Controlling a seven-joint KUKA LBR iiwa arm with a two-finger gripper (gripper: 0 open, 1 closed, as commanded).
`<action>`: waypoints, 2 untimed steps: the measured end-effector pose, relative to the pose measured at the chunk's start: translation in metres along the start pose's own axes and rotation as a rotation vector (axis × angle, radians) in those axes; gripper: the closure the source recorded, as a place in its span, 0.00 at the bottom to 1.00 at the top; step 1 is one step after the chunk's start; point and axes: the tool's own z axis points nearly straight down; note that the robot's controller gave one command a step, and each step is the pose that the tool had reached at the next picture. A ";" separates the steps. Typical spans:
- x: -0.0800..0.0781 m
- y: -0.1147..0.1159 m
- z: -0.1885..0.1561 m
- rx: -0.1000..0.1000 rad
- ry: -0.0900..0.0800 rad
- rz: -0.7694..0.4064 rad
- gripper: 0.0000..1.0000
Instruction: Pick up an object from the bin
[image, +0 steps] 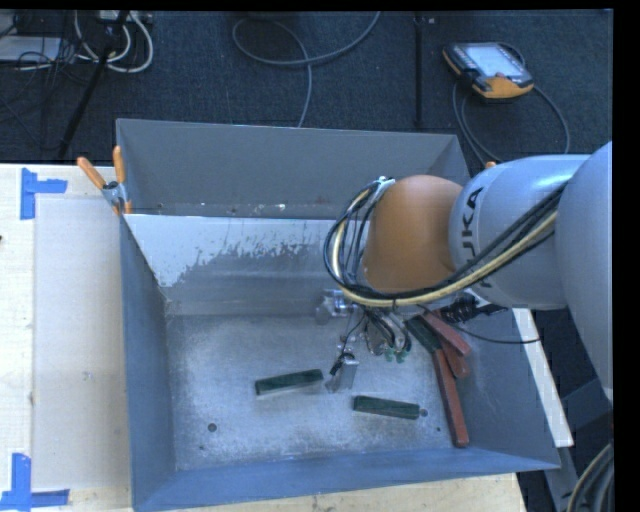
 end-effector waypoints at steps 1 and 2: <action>-0.004 -0.013 0.024 -0.001 0.006 0.089 0.00; 0.043 0.051 0.042 0.000 0.005 -0.005 1.00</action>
Offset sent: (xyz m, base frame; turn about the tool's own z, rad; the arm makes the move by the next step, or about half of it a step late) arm -0.0423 0.0497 -0.0415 -0.0032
